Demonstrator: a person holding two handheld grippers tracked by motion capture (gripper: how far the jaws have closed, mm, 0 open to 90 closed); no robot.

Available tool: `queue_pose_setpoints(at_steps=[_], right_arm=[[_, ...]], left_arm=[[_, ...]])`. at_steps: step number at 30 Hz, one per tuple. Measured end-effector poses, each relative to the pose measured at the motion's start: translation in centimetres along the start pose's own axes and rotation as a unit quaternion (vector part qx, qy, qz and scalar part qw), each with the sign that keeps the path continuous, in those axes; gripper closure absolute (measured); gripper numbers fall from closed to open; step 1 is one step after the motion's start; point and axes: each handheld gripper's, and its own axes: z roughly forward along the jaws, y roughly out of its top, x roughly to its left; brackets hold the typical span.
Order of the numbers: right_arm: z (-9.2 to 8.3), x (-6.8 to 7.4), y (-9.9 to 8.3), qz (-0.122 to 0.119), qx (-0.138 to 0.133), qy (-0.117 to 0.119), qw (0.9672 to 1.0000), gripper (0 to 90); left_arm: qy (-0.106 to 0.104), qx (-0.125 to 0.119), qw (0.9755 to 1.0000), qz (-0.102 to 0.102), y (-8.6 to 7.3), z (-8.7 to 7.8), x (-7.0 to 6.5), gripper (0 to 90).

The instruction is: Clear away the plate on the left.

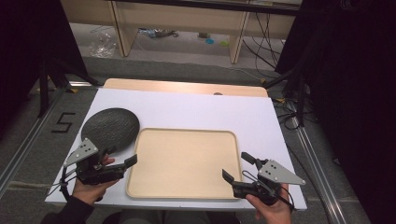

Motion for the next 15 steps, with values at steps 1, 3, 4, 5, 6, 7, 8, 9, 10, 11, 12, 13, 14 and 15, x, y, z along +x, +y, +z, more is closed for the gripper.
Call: queue_pose_setpoints(at_steps=[1,3,4,5,6,7,8,9,10,11,12,13,14,15], right_arm=[[0.04,-0.06,-0.02,-0.004,-0.006,-0.001,1.0000,15.8],[0.06,-0.09,-0.04,-0.005,-0.006,-0.001,1.0000,15.8],[0.07,-0.10,-0.04,-0.005,-0.007,-0.001,1.0000,15.8],[0.09,-0.10,-0.04,-0.005,-0.006,-0.001,1.0000,15.8],[0.10,-0.10,-0.05,-0.006,-0.006,-0.001,1.0000,15.8],[0.10,-0.10,-0.05,-0.006,-0.006,-0.001,1.0000,15.8],[0.09,-0.10,-0.05,-0.006,-0.005,0.000,1.0000,15.8],[0.08,-0.12,-0.04,-0.005,-0.006,-0.001,1.0000,15.8],[0.09,-0.15,-0.04,-0.006,-0.007,-0.002,1.0000,15.8],[0.11,-0.20,-0.06,-0.009,-0.008,-0.003,0.9999,15.8],[0.09,-0.17,-0.08,-0.008,-0.007,-0.003,0.9999,15.8],[0.09,-0.16,-0.06,-0.007,-0.007,-0.002,0.9999,15.8],[0.06,-0.11,-0.03,-0.005,-0.006,0.000,1.0000,15.8],[0.08,-0.12,-0.03,-0.005,-0.006,0.000,1.0000,15.8]], left_arm=[[0.001,0.000,1.0000,0.000,0.00,0.00,0.02,18.3],[0.000,0.001,1.0000,-0.001,0.00,0.01,0.06,18.3],[0.000,0.001,1.0000,-0.001,0.00,0.01,0.06,18.3],[0.002,0.002,1.0000,-0.002,0.00,0.03,0.11,18.3],[0.002,0.002,1.0000,-0.002,0.00,0.03,0.11,18.3],[0.003,0.003,1.0000,-0.004,0.00,0.06,0.15,18.3],[0.005,0.004,0.9999,-0.008,0.00,0.10,0.25,18.3],[0.005,0.004,0.9999,-0.008,0.00,0.10,0.25,18.2],[0.010,0.005,0.9999,-0.010,-0.01,0.08,0.36,18.2],[0.010,0.005,0.9999,-0.010,-0.01,0.08,0.36,18.2],[0.010,0.004,0.9999,-0.011,0.01,0.07,0.49,18.3],[0.011,0.004,0.9999,-0.012,0.00,0.08,0.52,18.3],[0.013,0.005,0.9998,-0.014,0.00,0.06,0.56,18.3],[0.014,0.006,0.9998,-0.014,0.01,0.05,0.63,18.3]])
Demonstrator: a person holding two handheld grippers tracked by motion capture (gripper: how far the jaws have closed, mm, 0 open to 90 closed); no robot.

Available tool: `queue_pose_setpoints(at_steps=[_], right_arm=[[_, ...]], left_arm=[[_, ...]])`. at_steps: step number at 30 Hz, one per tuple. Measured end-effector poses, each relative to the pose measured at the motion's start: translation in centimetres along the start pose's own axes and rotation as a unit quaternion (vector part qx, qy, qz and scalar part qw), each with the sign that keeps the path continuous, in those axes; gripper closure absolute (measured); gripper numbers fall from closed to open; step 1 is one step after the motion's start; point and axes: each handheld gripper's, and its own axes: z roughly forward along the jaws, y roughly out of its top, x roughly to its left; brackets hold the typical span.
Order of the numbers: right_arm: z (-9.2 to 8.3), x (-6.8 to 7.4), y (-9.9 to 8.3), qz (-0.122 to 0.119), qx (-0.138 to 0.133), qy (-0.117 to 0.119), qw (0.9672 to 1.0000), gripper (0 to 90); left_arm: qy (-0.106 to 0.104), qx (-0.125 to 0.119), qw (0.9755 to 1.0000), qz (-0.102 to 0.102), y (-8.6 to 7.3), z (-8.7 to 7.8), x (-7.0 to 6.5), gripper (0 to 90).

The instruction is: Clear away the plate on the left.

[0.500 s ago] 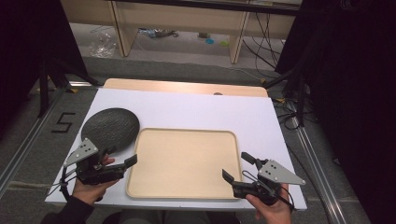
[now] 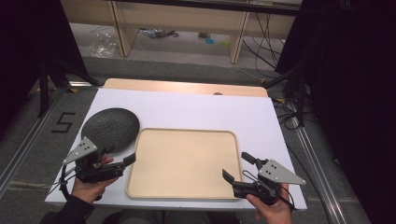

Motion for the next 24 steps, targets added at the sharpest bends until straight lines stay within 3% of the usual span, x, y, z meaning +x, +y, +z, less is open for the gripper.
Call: queue_pose_setpoints(at_steps=[13,21,24], right_arm=[[0.0,0.0,0.0,-0.002,0.004,0.002,1.0000,15.9],[0.0,0.1,0.0,-0.002,0.008,0.007,0.9999,15.9],[0.1,0.1,0.0,-0.004,0.000,0.003,1.0000,15.9]], left_arm=[[0.022,0.004,0.9997,-0.012,0.1,0.0,1.0,18.3],[0.042,0.006,0.9982,-0.041,0.3,0.0,2.5,18.4],[0.048,0.013,0.9978,-0.042,0.3,0.2,2.9,18.4]])
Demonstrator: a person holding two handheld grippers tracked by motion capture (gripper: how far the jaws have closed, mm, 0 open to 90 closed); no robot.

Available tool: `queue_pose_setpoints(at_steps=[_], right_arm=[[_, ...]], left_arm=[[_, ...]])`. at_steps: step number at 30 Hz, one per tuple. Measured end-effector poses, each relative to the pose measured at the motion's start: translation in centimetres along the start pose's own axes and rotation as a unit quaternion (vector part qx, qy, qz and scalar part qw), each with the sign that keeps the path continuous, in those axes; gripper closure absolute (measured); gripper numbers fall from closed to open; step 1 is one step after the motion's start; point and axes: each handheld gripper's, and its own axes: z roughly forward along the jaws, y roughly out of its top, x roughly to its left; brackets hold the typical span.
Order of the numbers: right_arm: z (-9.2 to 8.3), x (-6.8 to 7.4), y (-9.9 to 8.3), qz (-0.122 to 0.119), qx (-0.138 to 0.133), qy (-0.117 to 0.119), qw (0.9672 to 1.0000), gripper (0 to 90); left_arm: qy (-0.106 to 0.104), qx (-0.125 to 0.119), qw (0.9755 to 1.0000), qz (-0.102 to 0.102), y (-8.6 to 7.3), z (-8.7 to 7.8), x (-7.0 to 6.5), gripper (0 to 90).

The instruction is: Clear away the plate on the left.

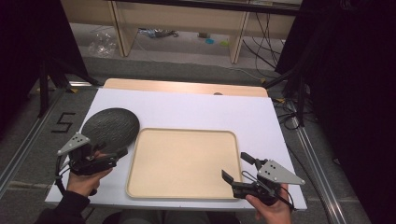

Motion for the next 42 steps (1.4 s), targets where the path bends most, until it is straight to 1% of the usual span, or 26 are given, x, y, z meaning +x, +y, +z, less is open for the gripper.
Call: queue_pose_setpoints(at_steps=[2,4,5,7,9,10,11,12,13,14,17,18,19,20,24,26,27,30,32,33,34,35,37,39,40,42], right_arm=[[0.0,0.0,0.0,-0.002,0.007,0.006,1.0000,15.9],[0.1,0.0,0.0,0.000,-0.001,0.005,1.0000,16.0],[0.0,0.0,0.0,-0.001,0.003,0.005,1.0000,16.0],[0.1,0.0,0.0,-0.005,-0.001,0.001,1.0000,16.0],[0.0,0.0,0.0,-0.001,-0.001,0.004,1.0000,16.0],[0.0,0.0,0.0,-0.003,0.006,0.006,1.0000,16.0],[0.0,0.0,0.0,-0.009,0.004,0.001,1.0000,16.0],[0.0,0.0,0.0,-0.009,0.004,0.001,1.0000,16.0],[0.1,0.0,0.0,-0.007,-0.004,-0.001,1.0000,16.0],[0.1,0.1,0.0,-0.004,-0.001,0.002,1.0000,16.0],[0.1,0.0,0.0,-0.010,0.002,0.002,0.9999,16.0],[0.1,0.0,0.0,-0.008,-0.002,0.000,1.0000,16.0],[0.1,0.0,0.0,-0.006,-0.001,0.001,1.0000,16.0],[0.1,0.1,0.0,-0.003,0.007,0.008,0.9999,16.0],[0.1,0.1,0.0,-0.004,0.006,0.006,1.0000,16.1],[0.2,0.1,-0.1,-0.002,0.004,0.011,0.9999,16.1],[0.1,0.1,0.0,-0.002,0.003,0.008,1.0000,16.1],[0.1,0.1,0.0,-0.004,0.008,0.010,0.9999,16.1],[0.1,0.1,0.0,-0.003,0.007,0.009,0.9999,16.1],[0.2,0.1,-0.1,0.000,0.001,0.012,0.9999,16.1],[0.1,0.1,0.0,-0.005,0.008,0.009,0.9999,16.1],[0.1,0.1,0.0,-0.004,0.009,0.010,0.9999,16.1],[0.2,0.1,0.0,-0.003,0.004,0.008,1.0000,16.1],[0.2,0.1,0.0,-0.003,0.004,0.010,0.9999,16.1],[0.1,0.1,0.0,-0.004,0.009,0.010,0.9999,16.1],[0.1,0.1,0.0,-0.004,0.005,0.007,1.0000,16.1]], left_arm=[[0.009,0.007,0.9999,-0.005,0.1,0.3,0.5,18.4],[0.012,0.008,0.9999,-0.009,0.1,0.4,0.7,18.4],[0.016,0.009,0.9997,-0.017,0.2,0.4,1.1,18.4],[0.017,0.007,0.9996,-0.021,0.2,0.3,1.3,18.4],[0.025,0.005,0.9993,-0.028,0.3,0.2,1.7,18.4],[0.027,0.004,0.9992,-0.028,0.3,0.2,1.9,18.4],[0.027,0.004,0.9992,-0.028,0.3,0.2,1.9,18.4],[0.032,0.005,0.9991,-0.028,0.4,0.3,2.1,18.4],[0.036,0.006,0.9989,-0.028,0.4,0.3,2.4,18.4],[0.045,0.008,0.9985,-0.029,0.3,0.4,2.8,18.4],[0.048,0.005,0.9983,-0.033,0.4,0.4,3.2,18.5],[0.055,0.003,0.9979,-0.035,0.5,0.4,3.5,18.5],[0.055,0.003,0.9979,-0.035,0.5,0.4,3.5,18.6],[0.061,0.003,0.9976,-0.035,0.5,0.4,3.8,18.6],[0.068,0.002,0.9968,-0.040,0.6,0.6,4.4,18.6],[0.071,0.001,0.9966,-0.042,0.7,0.6,4.5,18.7],[0.074,0.002,0.9963,-0.044,0.7,0.6,4.7,18.7],[0.078,0.000,0.9954,-0.056,0.8,0.9,5.1,19.0],[0.086,0.001,0.9948,-0.055,0.8,1.1,5.5,19.1],[0.086,0.001,0.9948,-0.055,0.8,1.1,5.5,19.1],[0.089,0.002,0.9944,-0.057,0.9,1.2,5.7,19.1],[0.091,0.002,0.9939,-0.063,0.9,1.3,6.1,19.1],[0.090,-0.001,0.9938,-0.065,0.9,1.4,6.3,19.1],[0.099,0.005,0.9928,-0.067,0.9,1.4,6.6,19.1],[0.108,0.006,0.9924,-0.059,1.0,1.5,7.0,19.1],[0.113,0.009,0.9919,-0.058,1.0,1.6,7.1,19.1]])
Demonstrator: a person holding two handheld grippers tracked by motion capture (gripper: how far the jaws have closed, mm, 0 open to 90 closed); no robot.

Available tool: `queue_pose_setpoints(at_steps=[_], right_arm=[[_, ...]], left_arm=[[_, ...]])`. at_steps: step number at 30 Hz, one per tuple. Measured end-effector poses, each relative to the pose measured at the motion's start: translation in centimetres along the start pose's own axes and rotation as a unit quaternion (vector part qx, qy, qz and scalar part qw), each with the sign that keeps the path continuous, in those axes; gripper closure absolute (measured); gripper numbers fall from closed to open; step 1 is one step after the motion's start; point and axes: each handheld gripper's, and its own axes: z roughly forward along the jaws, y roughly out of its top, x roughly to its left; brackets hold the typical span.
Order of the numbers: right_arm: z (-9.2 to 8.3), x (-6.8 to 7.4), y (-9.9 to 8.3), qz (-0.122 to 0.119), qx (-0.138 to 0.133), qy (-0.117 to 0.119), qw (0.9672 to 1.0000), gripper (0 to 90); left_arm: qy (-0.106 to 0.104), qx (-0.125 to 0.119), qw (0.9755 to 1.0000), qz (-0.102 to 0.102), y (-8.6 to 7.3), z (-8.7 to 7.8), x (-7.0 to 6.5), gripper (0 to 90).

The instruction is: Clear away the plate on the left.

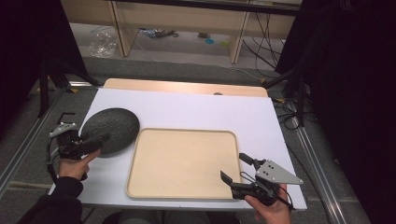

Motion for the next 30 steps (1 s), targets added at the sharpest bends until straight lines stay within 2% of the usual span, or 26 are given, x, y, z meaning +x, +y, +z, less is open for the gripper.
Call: queue_pose_setpoints(at_steps=[8,10,11,14,16,23,30], right_arm=[[0.0,0.0,0.0,0.000,0.004,0.003,1.0000,16.2],[0.0,0.0,0.0,0.001,-0.002,0.002,1.0000,16.2],[0.0,0.0,0.0,-0.001,0.004,0.002,1.0000,16.2],[0.0,0.0,0.0,0.000,-0.002,0.001,1.0000,16.4],[-0.1,0.0,0.0,-0.001,0.004,0.003,1.0000,16.4],[0.0,0.0,0.0,0.000,-0.002,-0.001,1.0000,16.6],[0.0,0.0,0.0,0.000,0.004,0.003,1.0000,16.8]], left_arm=[[0.021,0.021,0.9995,-0.015,0.2,0.9,1.8,18.9],[0.023,0.025,0.9991,-0.027,0.2,1.2,2.5,19.0],[0.024,0.027,0.9989,-0.030,0.3,1.2,2.8,19.0],[0.027,0.033,0.9986,-0.031,0.3,1.3,3.2,19.1],[0.033,0.036,0.9982,-0.033,0.3,1.4,3.6,19.1],[0.026,0.048,0.9968,-0.059,0.3,1.4,5.2,19.3],[0.024,0.055,0.9957,-0.071,0.2,1.6,6.2,19.5]])
